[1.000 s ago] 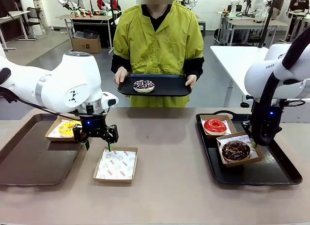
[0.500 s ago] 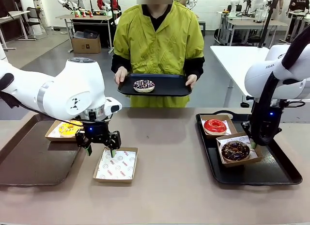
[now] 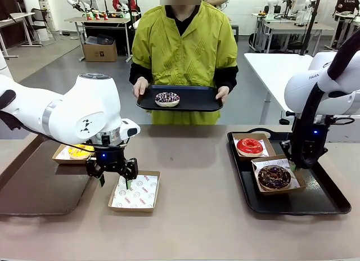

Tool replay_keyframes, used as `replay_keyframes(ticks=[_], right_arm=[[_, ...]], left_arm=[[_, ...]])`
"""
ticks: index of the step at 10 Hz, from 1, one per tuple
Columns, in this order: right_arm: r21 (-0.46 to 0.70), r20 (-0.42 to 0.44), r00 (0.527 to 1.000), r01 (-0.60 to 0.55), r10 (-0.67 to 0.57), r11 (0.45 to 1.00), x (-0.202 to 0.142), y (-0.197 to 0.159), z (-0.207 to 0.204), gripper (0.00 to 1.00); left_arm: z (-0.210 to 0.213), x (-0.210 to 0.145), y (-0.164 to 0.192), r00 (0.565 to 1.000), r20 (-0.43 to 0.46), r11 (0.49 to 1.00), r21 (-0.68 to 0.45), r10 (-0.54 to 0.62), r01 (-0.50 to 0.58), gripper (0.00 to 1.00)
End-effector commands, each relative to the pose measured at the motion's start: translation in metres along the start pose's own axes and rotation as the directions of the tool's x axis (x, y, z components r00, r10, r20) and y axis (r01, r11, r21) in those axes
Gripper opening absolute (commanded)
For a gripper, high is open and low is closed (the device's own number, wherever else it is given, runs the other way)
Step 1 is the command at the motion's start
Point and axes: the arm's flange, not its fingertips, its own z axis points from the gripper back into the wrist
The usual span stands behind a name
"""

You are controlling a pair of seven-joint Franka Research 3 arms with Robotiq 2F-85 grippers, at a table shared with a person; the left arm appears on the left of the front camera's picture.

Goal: Individually package the donuts and arrange them on the tray.
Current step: Place the picked Paper togo box on the Handle tray while simultaneously picking up another Paper togo box from the table with the other hand.

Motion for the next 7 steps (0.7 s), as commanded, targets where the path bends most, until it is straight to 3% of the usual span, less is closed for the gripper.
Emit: replay_keyframes(ticks=[1, 2, 3, 4, 5, 7], right_arm=[[0.037, -0.016, 1.000, -0.018, 0.019, 0.999, 0.0041, 0.0002, 0.0028, 0.82], [0.039, -0.015, 1.000, -0.020, 0.020, 0.999, 0.0041, 0.0004, 0.0030, 1.00], [0.041, -0.017, 1.000, -0.018, 0.018, 0.999, 0.0037, -0.0003, 0.0029, 1.00], [0.045, -0.017, 1.000, -0.015, 0.016, 0.999, 0.0041, -0.0012, 0.0031, 1.00], [0.049, -0.017, 1.000, -0.014, 0.015, 0.999, 0.0044, -0.0018, 0.0030, 0.96], [0.054, -0.020, 1.000, -0.013, 0.014, 0.998, 0.0047, -0.0023, 0.0027, 1.00]], left_arm=[[0.0004, -0.0005, -0.0029, 1.000, -0.014, 1.000, -0.007, 0.002, -0.002, 0.35], [0.0006, -0.0004, -0.0027, 1.000, -0.014, 1.000, -0.005, 0.006, -0.006, 0.00], [0.0004, -0.0002, -0.0029, 1.000, -0.017, 1.000, -0.004, 0.008, -0.008, 0.29], [0.0003, 0.0006, -0.0027, 1.000, -0.020, 1.000, -0.001, 0.007, -0.007, 0.00], [0.0000, 0.0010, -0.0027, 1.000, -0.022, 1.000, -0.002, 0.008, -0.008, 0.00], [-0.0010, 0.0024, -0.0023, 1.000, -0.029, 1.000, -0.005, 0.012, -0.012, 0.00]])
